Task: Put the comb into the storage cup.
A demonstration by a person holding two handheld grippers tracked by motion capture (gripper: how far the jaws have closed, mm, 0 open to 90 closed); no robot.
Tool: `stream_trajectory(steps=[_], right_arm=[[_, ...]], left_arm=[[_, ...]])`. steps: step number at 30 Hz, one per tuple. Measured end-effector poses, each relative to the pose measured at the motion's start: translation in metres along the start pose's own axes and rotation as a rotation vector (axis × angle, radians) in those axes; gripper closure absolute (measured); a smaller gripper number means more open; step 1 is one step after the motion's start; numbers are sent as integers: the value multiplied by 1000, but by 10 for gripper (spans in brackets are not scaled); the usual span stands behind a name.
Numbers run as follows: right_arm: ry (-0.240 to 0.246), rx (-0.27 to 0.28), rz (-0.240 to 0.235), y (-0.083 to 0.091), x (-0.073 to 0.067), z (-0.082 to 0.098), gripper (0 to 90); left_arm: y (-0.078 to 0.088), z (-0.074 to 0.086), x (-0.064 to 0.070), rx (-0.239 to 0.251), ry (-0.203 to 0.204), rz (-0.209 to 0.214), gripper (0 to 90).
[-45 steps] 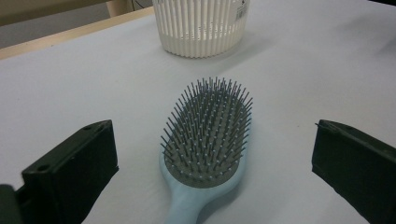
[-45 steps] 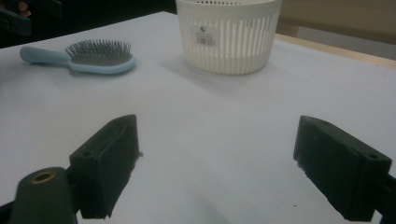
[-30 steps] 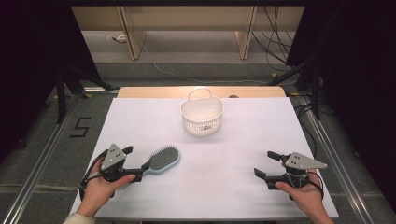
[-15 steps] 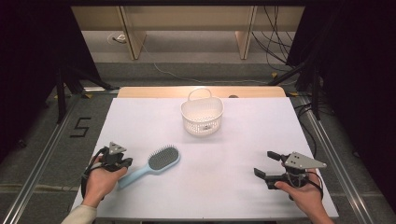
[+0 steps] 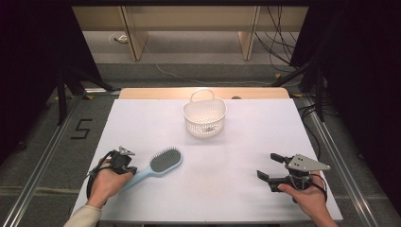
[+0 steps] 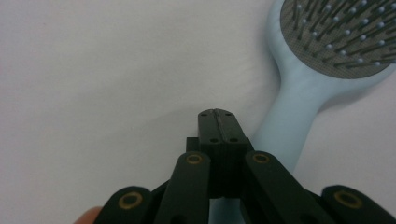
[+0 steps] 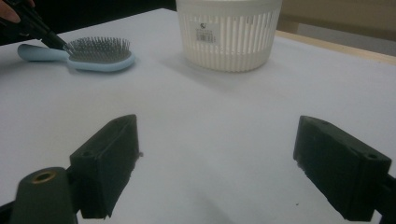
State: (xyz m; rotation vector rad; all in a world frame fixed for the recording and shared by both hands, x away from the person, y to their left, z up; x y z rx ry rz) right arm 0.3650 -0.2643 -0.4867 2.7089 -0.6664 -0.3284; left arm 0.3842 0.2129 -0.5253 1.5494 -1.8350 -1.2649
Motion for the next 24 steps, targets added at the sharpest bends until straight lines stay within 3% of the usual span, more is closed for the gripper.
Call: stream_trajectory(steps=[8,13,24], right_arm=[[-1,-2,-2,0,0,0,153],[-1,-3,-2,0,0,0,153],[1,-2,0,0,0,0,153]], left_arm=[[2,3,3,-33,-18,6,897],[5,5,10,-49,-32,33,897],[9,8,16,-48,-52,48,896]])
Point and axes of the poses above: each handheld gripper's, and its own axes: y roughly backward along the jaws, z roughly out of its underside, x roughly to its right, the point moved 6 cm from there along -y, roughly forward along the jaws, and after that the axes turned 15 degrees about -z, right-handed, at the moved point
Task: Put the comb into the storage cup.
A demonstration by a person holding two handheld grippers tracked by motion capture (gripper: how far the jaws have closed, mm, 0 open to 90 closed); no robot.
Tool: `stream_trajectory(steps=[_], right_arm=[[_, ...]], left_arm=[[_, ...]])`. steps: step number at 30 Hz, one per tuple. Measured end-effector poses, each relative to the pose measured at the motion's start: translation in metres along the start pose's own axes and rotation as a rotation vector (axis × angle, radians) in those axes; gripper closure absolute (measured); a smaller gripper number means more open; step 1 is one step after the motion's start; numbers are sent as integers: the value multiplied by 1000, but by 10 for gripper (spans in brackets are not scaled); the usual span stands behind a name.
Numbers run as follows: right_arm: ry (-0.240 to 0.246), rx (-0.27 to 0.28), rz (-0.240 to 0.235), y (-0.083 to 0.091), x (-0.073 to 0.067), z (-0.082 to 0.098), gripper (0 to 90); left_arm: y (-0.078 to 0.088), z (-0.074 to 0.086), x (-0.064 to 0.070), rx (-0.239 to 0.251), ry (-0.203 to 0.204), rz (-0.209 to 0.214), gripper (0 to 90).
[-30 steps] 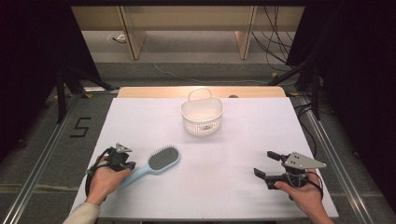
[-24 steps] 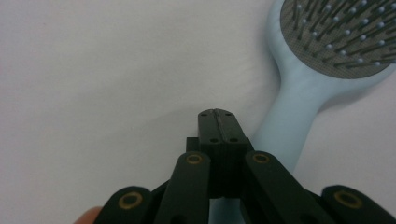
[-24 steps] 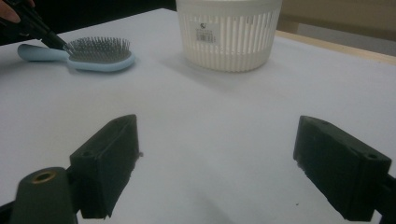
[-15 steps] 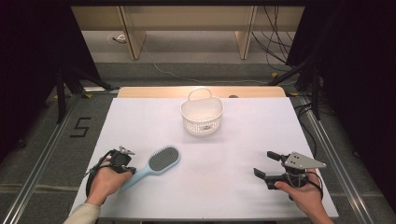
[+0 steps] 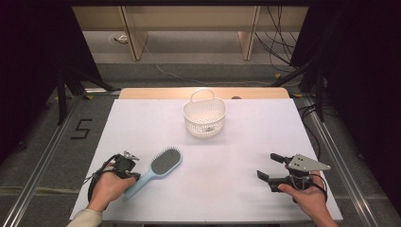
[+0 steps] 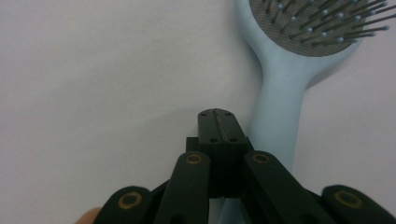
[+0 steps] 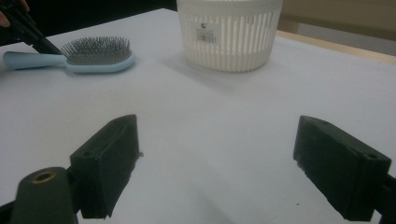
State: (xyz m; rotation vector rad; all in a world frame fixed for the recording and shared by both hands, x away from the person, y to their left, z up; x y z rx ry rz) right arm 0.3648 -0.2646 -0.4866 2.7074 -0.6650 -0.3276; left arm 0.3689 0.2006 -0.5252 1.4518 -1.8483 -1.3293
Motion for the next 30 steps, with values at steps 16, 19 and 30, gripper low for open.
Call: stream_trajectory(steps=[16,19,30], right_arm=[[0,3,-1,0,-1,-1,153],[0,1,-1,0,-1,0,154],[0,1,-1,1,-1,0,154]], left_arm=[[3,3,7,-4,-16,38,895],[4,4,9,-5,-30,40,895],[5,4,7,15,-32,43,808]])
Point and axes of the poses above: each handheld gripper's, and its own axes: y roughly backward along the jaws, z roughly out of its underside, x roughly to its right, the point moved 6 cm from there along -y, roughly forward along the jaws, and after that the axes turned 15 degrees about -z, right-handed, at the moved point
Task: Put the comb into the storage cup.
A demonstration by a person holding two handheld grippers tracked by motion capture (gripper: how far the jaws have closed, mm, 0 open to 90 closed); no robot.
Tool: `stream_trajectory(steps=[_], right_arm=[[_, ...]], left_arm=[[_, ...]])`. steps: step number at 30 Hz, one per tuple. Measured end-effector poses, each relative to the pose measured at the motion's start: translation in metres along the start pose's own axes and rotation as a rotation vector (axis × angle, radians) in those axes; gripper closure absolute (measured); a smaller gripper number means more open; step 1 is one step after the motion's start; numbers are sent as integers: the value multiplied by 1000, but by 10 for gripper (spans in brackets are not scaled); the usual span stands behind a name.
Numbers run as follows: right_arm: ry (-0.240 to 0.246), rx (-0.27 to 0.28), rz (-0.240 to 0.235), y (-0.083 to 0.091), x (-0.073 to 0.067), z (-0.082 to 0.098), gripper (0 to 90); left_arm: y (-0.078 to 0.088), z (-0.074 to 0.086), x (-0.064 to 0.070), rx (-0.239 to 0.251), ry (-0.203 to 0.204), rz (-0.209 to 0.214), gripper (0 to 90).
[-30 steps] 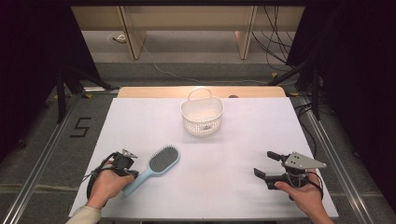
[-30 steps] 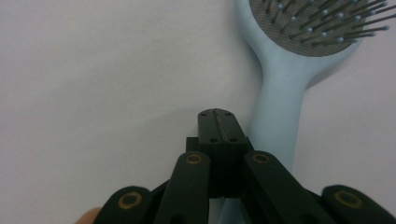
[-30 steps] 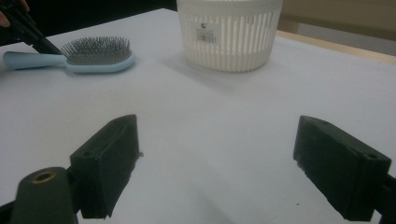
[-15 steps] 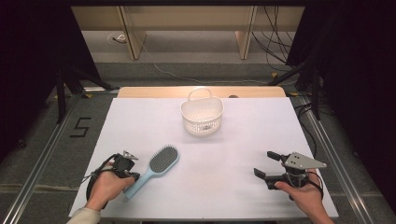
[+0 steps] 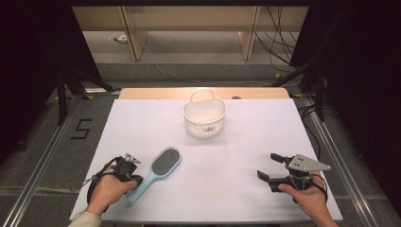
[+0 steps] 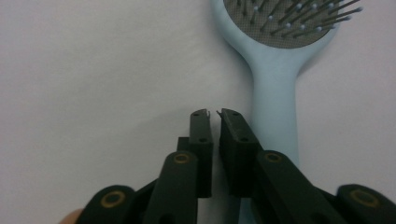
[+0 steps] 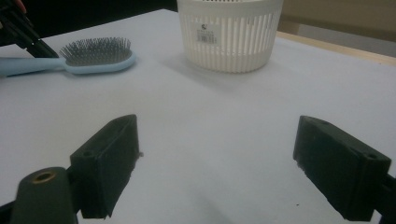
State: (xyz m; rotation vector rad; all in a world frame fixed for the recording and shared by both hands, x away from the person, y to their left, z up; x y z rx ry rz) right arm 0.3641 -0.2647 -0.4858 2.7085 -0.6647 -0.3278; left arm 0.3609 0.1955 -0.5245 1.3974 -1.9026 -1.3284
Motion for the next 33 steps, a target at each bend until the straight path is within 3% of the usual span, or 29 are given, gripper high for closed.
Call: stream_trajectory(steps=[1,2,3,4,5,6,7,10,13,14,15,16,17,18,21,24,28,29,33], right_arm=[[0,1,-1,0,0,0,154],[0,1,-1,0,0,0,154],[2,1,-1,0,0,0,154],[2,1,-1,0,0,0,154],[1,1,-2,0,0,0,154],[1,1,-2,0,0,0,154],[1,-1,-1,0,0,0,154],[0,0,-1,0,0,0,154],[1,0,-1,0,-1,0,154],[1,0,-1,0,-1,0,154],[1,-1,-1,0,-1,0,154],[1,-1,-1,0,-1,0,154],[2,-3,1,0,0,0,154],[1,-3,0,0,0,0,154],[1,-1,0,0,0,0,154],[2,-1,-1,0,0,0,154],[1,-1,2,0,0,0,153],[1,-2,3,0,0,0,153],[1,-2,4,0,0,0,153]], left_arm=[[1,-2,-3,34,2,-5,780],[1,-2,-3,34,2,-5,747],[4,-6,-7,89,19,-12,706],[4,-6,-7,89,19,-12,665],[9,-11,-12,168,27,-25,602],[9,-11,-12,168,27,-25,556],[14,-16,-17,234,82,-18,525],[21,-22,-19,332,107,-2,377],[27,-27,-21,395,122,-1,207],[27,-27,-21,395,122,-1,168],[32,-31,-22,453,152,23,147],[32,-31,-22,453,152,23,147],[37,-35,-22,506,194,60,136],[39,-36,-22,525,204,68,122],[44,-38,-22,562,186,66,54],[45,-39,-20,565,173,84,0],[44,-39,-16,531,138,74,0],[44,-39,-13,518,104,71,0],[47,-43,-8,507,56,68,0]])
Point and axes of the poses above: each handheld gripper's, and its own axes: y roughly backward along the jaws, z roughly out of its underside, x roughly to its right, the point moved 6 cm from there along -y, roughly forward along the jaws, and after that the axes turned 15 degrees about -z, right-handed, at the moved point
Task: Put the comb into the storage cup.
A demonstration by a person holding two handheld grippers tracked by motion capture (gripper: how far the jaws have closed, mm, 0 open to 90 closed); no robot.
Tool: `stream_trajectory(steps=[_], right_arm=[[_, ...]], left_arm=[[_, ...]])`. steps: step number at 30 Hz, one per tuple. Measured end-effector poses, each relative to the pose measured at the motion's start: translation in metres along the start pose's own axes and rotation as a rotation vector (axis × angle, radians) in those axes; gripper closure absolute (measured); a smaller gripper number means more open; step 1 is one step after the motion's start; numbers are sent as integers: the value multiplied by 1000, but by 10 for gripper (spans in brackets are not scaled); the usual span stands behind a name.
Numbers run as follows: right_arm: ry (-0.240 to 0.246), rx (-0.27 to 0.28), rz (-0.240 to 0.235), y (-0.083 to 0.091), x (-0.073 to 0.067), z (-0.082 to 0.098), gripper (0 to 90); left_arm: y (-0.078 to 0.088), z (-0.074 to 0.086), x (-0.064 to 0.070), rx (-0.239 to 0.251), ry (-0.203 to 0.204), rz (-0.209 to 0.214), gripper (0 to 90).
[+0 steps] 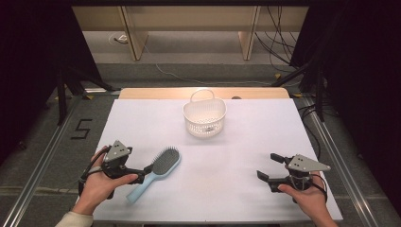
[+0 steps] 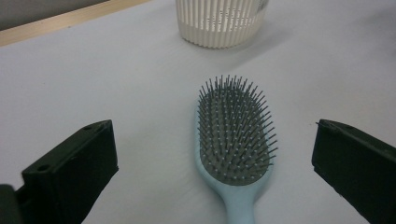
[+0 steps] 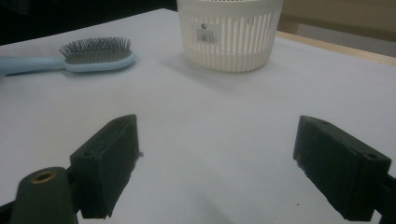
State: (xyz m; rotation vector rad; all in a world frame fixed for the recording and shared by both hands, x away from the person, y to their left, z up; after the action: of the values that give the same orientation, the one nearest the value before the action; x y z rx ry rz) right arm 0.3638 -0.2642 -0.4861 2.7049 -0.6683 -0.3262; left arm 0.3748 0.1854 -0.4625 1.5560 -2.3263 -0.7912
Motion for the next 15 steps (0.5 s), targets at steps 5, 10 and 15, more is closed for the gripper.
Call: stream_trajectory(steps=[5,10,15], right_arm=[[-1,0,1,0,0,0,154],[0,2,3,0,1,0,153],[1,-2,2,0,1,0,153]], left_arm=[[1,-9,2,14,-26,8,0],[0,-15,5,16,-67,19,0],[-8,-2,9,-173,-165,59,0]])
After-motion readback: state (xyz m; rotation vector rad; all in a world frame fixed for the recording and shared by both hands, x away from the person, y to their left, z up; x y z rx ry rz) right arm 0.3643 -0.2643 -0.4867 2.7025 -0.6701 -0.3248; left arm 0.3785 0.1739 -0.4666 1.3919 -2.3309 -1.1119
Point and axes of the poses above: each handheld gripper's, and its own axes: y roughly backward along the jaws, z roughly out of its underside, x roughly to its right, the point moved 6 cm from there along -y, roughly forward along the jaws, and after that the axes turned 15 degrees about -z, right-handed, at the moved point
